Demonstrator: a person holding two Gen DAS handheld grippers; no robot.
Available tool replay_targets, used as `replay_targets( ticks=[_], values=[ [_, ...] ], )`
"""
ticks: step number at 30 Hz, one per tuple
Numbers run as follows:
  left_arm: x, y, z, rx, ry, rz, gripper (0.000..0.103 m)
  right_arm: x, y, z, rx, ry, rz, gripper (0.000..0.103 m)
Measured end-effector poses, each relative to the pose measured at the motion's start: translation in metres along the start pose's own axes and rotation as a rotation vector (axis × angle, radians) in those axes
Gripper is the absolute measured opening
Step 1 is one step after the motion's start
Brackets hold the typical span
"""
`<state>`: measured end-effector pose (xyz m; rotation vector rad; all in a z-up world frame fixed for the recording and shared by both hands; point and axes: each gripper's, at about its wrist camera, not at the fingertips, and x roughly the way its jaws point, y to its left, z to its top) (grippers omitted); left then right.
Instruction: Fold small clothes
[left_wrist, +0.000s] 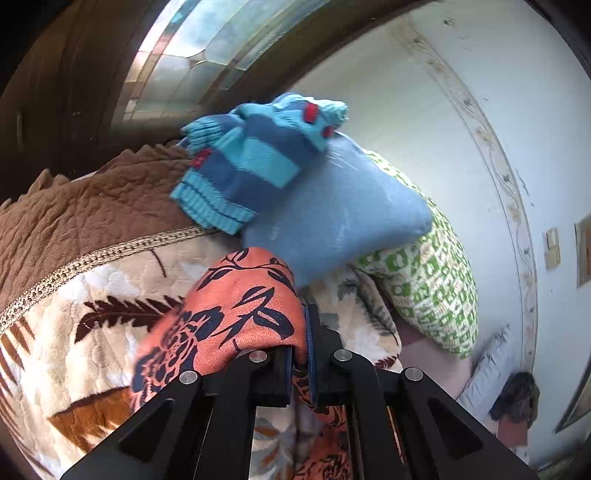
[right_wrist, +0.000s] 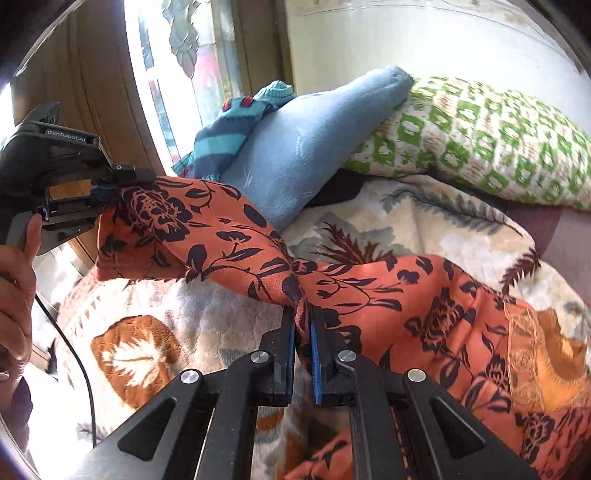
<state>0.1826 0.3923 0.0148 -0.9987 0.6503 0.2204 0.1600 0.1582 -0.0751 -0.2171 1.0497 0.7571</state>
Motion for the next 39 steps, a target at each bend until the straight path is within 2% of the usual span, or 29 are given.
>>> replay_targets(
  ticks=[3, 6, 9, 12, 16, 18, 21, 23, 25, 26, 29, 32, 34, 35, 36, 38, 39],
  values=[
    [-0.005, -0.066, -0.036, 0.160, 0.025, -0.036, 0.005, -0.035, -0.036, -0.029, 0.145, 0.001, 0.061, 0.007],
    [0.010, -0.130, -0.090, 0.312, 0.084, -0.058, 0.005, -0.066, -0.075, -0.071, 0.292, 0.026, 0.120, 0.011],
    [0.041, -0.183, -0.156, 0.447, 0.189, -0.061, 0.005, -0.096, -0.119, -0.124, 0.399, 0.060, 0.100, 0.011],
    [0.083, -0.222, -0.234, 0.580, 0.312, -0.034, 0.005, -0.131, -0.168, -0.177, 0.500, 0.076, 0.007, 0.011],
    [0.139, -0.248, -0.340, 0.755, 0.495, 0.061, 0.005, -0.178, -0.236, -0.241, 0.679, 0.077, -0.109, 0.014],
    [0.154, -0.254, -0.387, 0.865, 0.565, 0.108, 0.006, -0.200, -0.263, -0.269, 0.769, 0.062, -0.139, 0.017],
    [0.162, -0.263, -0.440, 1.070, 0.602, 0.197, 0.009, -0.224, -0.289, -0.295, 0.856, 0.017, -0.164, 0.016],
    [0.158, -0.268, -0.461, 1.164, 0.627, 0.209, 0.012, -0.233, -0.296, -0.303, 0.885, -0.004, -0.166, 0.016],
    [0.143, -0.268, -0.467, 1.180, 0.652, 0.193, 0.013, -0.236, -0.300, -0.303, 0.900, -0.018, -0.159, 0.020],
    [0.136, -0.267, -0.462, 1.169, 0.660, 0.181, 0.015, -0.238, -0.302, -0.304, 0.904, -0.028, -0.148, 0.025],
    [0.100, -0.255, -0.434, 1.110, 0.694, 0.119, 0.028, -0.234, -0.301, -0.295, 0.920, -0.061, -0.106, 0.034],
    [0.066, -0.236, -0.385, 0.959, 0.694, 0.012, 0.031, -0.220, -0.299, -0.276, 0.942, -0.092, -0.026, 0.037],
    [0.051, -0.212, -0.344, 0.811, 0.661, -0.020, 0.039, -0.215, -0.289, -0.259, 0.915, -0.110, 0.011, 0.039],
    [0.049, -0.200, -0.323, 0.740, 0.628, -0.016, 0.046, -0.214, -0.280, -0.250, 0.876, -0.119, 0.025, 0.043],
    [0.047, -0.187, -0.305, 0.690, 0.598, 0.008, 0.047, -0.214, -0.268, -0.240, 0.827, -0.122, 0.032, 0.047],
    [0.049, -0.164, -0.275, 0.598, 0.575, 0.061, 0.047, -0.211, -0.237, -0.219, 0.694, -0.115, 0.042, 0.062],
    [0.049, -0.152, -0.265, 0.556, 0.571, 0.074, 0.047, -0.206, -0.221, -0.209, 0.618, -0.099, 0.031, 0.066]
  ],
)
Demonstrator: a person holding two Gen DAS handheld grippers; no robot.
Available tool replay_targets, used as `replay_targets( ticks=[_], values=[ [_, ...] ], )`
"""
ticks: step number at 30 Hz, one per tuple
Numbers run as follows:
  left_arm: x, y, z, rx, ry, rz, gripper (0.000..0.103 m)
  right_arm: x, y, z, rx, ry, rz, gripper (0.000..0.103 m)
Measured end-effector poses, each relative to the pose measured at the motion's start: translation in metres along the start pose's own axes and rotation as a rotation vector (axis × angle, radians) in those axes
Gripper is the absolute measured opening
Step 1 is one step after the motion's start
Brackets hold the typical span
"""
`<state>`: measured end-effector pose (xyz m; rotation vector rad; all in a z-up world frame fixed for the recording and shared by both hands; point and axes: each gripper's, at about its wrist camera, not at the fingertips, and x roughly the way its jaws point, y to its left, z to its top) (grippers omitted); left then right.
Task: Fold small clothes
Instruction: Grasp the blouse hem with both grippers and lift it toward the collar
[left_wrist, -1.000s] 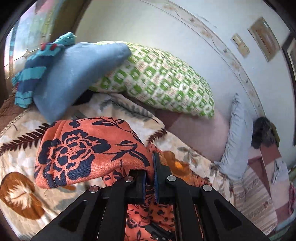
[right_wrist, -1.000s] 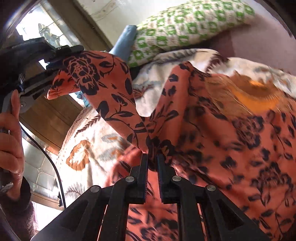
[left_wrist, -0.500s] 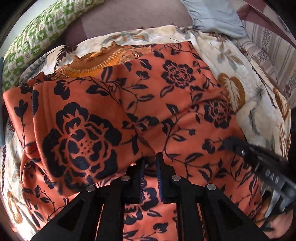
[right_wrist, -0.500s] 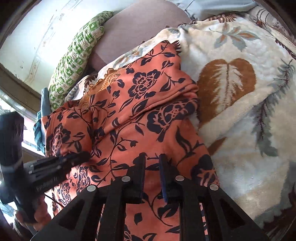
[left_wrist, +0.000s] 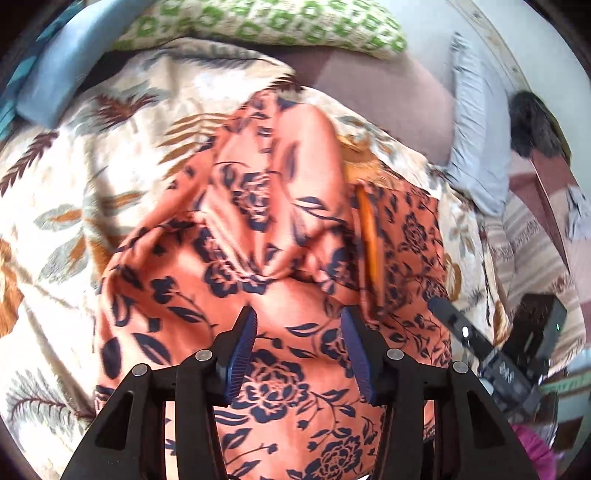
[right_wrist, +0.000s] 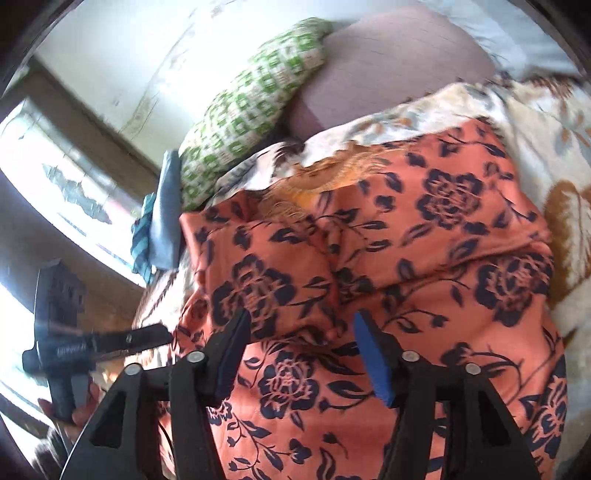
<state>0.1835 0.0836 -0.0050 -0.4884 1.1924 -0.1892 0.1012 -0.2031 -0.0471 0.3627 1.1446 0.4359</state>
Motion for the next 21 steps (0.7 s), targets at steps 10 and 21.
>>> replay_targets(
  ticks=[10, 21],
  values=[
    [-0.001, 0.053, -0.008, -0.176, 0.010, -0.028, 0.047, 0.048, 0.087, -0.041, -0.618, -0.070, -0.458, 0.069],
    [0.017, 0.060, 0.012, -0.232, 0.003, -0.038, 0.047, 0.003, -0.072, 0.052, 0.123, -0.058, -0.250, 0.011]
  ],
)
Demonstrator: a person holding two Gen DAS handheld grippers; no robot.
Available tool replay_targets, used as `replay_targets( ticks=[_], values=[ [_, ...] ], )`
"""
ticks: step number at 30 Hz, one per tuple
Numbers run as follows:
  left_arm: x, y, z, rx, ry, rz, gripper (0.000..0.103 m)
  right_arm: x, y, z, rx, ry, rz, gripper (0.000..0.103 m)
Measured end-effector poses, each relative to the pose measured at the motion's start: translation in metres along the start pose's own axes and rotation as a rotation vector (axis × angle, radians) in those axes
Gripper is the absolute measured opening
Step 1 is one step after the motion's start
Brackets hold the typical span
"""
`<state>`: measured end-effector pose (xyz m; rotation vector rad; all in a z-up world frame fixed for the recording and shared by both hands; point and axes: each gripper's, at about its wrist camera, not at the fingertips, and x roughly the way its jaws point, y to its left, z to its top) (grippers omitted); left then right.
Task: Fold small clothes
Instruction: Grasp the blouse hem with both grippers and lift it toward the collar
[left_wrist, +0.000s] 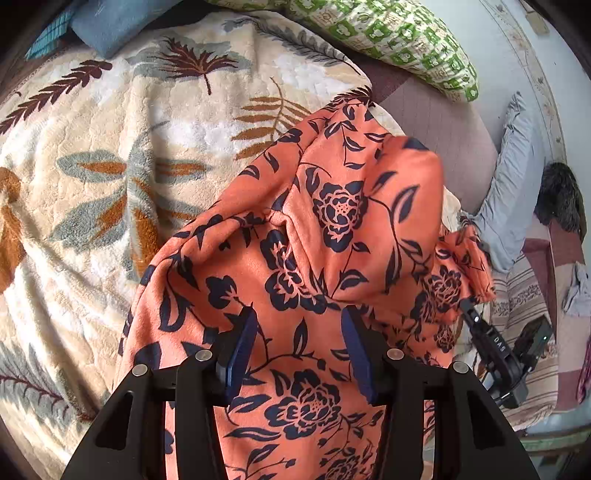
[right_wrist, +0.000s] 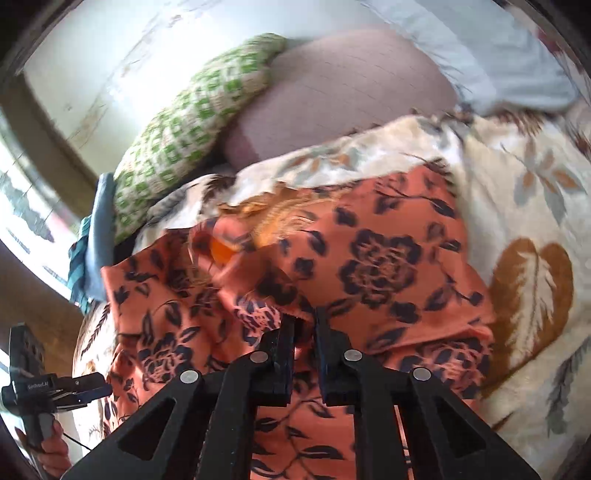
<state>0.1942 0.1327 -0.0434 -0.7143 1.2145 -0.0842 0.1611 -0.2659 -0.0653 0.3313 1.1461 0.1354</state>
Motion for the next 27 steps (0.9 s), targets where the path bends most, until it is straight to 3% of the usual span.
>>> replay_targets(
  ticks=[3, 4, 5, 7, 13, 16, 18, 19, 20, 23, 27],
  values=[
    [0.017, 0.005, 0.015, -0.076, 0.006, -0.058, 0.047, -0.008, -0.037, -0.004, 0.114, 0.002, 0.030, 0.014],
    [0.024, 0.006, 0.020, -0.106, 0.010, -0.079, 0.047, -0.009, -0.046, -0.006, 0.151, 0.005, 0.058, 0.022],
    [0.031, 0.007, 0.024, -0.130, 0.018, -0.095, 0.047, -0.010, -0.052, -0.009, 0.182, 0.007, 0.081, 0.038],
    [0.048, 0.006, 0.029, -0.158, 0.036, -0.107, 0.047, -0.009, -0.060, -0.012, 0.218, 0.010, 0.109, 0.052],
    [0.080, 0.002, 0.032, -0.160, 0.061, -0.089, 0.049, 0.017, -0.065, -0.009, 0.296, 0.045, 0.214, 0.052],
    [0.083, 0.001, 0.036, -0.189, 0.035, -0.080, 0.045, 0.038, -0.058, -0.007, 0.320, 0.074, 0.195, 0.052],
    [0.077, -0.003, 0.037, -0.188, -0.009, -0.057, 0.012, 0.050, -0.051, -0.005, 0.315, 0.094, 0.190, 0.045],
    [0.073, -0.006, 0.039, -0.189, -0.023, -0.073, 0.007, 0.054, -0.045, -0.001, 0.292, 0.109, 0.164, 0.020],
    [0.068, -0.009, 0.041, -0.188, -0.041, -0.092, 0.007, 0.055, -0.041, 0.005, 0.277, 0.118, 0.166, 0.005],
    [0.039, -0.024, 0.058, -0.174, -0.134, -0.102, 0.006, 0.037, -0.023, 0.043, 0.285, 0.053, 0.242, 0.005],
    [-0.003, -0.033, 0.086, -0.183, -0.273, -0.113, 0.007, -0.028, 0.012, 0.108, 0.204, -0.185, 0.323, 0.004]
  ],
)
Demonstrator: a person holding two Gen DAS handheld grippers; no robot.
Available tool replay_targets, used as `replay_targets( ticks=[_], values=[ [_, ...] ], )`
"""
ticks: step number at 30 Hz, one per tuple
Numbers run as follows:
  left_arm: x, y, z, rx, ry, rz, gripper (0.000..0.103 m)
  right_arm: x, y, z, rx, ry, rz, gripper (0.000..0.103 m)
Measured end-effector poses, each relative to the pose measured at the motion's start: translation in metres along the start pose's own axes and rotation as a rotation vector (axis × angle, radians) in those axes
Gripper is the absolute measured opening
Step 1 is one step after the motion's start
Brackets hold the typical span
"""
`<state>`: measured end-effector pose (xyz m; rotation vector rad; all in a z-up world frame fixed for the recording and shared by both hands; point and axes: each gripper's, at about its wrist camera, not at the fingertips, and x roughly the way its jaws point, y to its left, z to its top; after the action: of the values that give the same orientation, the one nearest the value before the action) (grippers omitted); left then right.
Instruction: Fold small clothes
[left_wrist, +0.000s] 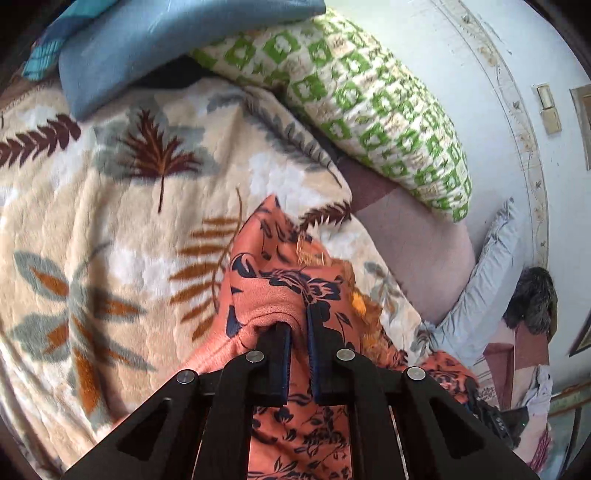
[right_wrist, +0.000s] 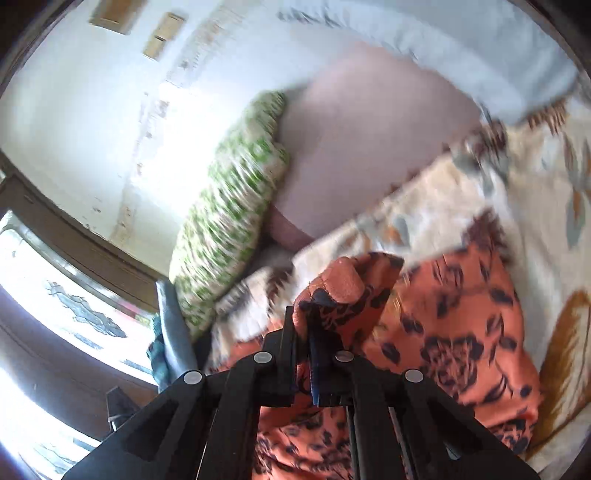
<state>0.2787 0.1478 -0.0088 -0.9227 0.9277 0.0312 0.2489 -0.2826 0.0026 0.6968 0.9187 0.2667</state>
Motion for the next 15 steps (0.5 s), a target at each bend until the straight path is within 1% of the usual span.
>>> replay_targets(
  ticks=[1, 2, 3, 4, 5, 7, 10, 11, 13, 15],
  values=[
    [-0.001, 0.000, 0.002, 0.000, 0.002, -0.008, 0.007, -0.009, 0.006, 0.008, -0.014, -0.033, 0.015, 0.004],
    [0.000, 0.002, 0.000, 0.008, 0.010, -0.012, 0.007, -0.014, 0.007, 0.009, -0.017, -0.044, 0.018, 0.004],
    [-0.001, 0.007, -0.006, 0.028, 0.015, -0.004, 0.008, -0.016, 0.002, 0.004, -0.019, -0.038, 0.007, 0.004],
    [0.003, 0.010, -0.014, 0.048, 0.021, 0.011, 0.008, -0.016, -0.006, -0.005, -0.029, -0.026, -0.029, 0.004],
    [0.005, 0.021, -0.020, 0.055, 0.038, 0.028, 0.008, -0.014, -0.017, -0.018, -0.039, -0.006, -0.071, 0.004],
    [0.019, 0.038, -0.030, 0.023, 0.085, 0.039, 0.008, -0.005, -0.049, -0.052, -0.016, 0.063, -0.151, 0.004],
    [0.038, 0.066, -0.045, -0.044, 0.170, 0.072, 0.008, 0.002, -0.097, -0.095, 0.076, 0.143, -0.216, 0.004],
    [0.041, 0.071, -0.047, -0.057, 0.183, 0.080, 0.008, 0.001, -0.110, -0.104, 0.105, 0.159, -0.221, 0.005],
    [0.040, 0.075, -0.046, -0.065, 0.190, 0.061, 0.008, -0.001, -0.123, -0.114, 0.152, 0.190, -0.209, 0.009],
    [0.034, 0.071, -0.042, -0.051, 0.176, 0.041, 0.008, -0.015, -0.125, -0.113, 0.158, 0.158, -0.218, 0.011]
  ],
)
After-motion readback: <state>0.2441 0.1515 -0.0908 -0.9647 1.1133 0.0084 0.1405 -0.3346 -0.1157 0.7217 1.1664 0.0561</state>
